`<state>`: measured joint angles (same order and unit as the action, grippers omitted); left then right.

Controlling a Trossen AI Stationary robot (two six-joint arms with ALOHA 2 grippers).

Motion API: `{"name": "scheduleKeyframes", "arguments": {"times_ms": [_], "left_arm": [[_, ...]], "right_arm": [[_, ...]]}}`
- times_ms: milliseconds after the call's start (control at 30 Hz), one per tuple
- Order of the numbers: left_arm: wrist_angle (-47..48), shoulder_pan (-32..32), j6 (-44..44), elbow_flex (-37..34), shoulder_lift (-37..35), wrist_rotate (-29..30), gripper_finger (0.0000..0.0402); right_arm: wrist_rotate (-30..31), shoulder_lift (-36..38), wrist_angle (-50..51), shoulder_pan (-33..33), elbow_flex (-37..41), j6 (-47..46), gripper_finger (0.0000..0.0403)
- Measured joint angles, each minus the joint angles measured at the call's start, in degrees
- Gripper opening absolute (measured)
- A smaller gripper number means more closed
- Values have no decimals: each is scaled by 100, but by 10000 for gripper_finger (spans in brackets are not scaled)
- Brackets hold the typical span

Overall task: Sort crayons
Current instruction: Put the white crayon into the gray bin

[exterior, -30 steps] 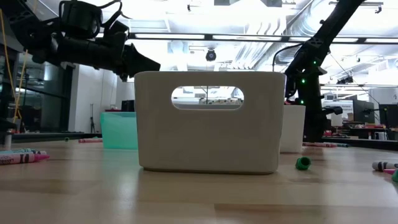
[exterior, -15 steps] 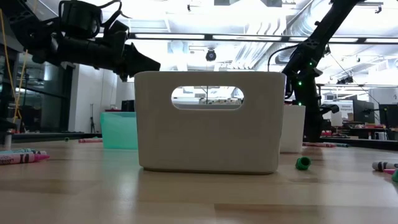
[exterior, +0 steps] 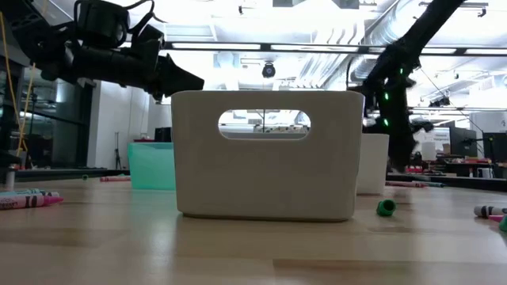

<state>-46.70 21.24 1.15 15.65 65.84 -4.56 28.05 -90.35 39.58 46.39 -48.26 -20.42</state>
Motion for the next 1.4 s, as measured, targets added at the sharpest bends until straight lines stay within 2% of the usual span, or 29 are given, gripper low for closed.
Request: {"name": "scheduleKeyframes", "arguments": {"times_ms": [267,400,533,633,767,833,1033,1400], "left_arm": [[11,-1,0,3,-78,0,126],[11,0,0,3,-78,0,126],[11,1,-4,3,-78,0,126],[11,1,-86,3,-78,0,126],[7,-1,-90,3,-78,0,126],[-2,0,-90,1,-78,0,126],[-117,0,-92,1,-78,0,126],[-78,0,-93,-1,-78,0,126]], "right_arm": [[-114,1536,10,-477,-57,146,1],[-536,2370,-748,-1135,185,232,1],[-1139,3022,-2496,-2011,974,397,1],[-1434,3277,-4317,-2670,1763,387,0],[-1777,3238,-6813,-3384,2564,514,0],[-1795,3137,-7446,-3642,2719,650,0],[-1754,2843,-7618,-3976,2514,907,0],[-1604,2765,-7506,-3965,2423,1019,0]]}}
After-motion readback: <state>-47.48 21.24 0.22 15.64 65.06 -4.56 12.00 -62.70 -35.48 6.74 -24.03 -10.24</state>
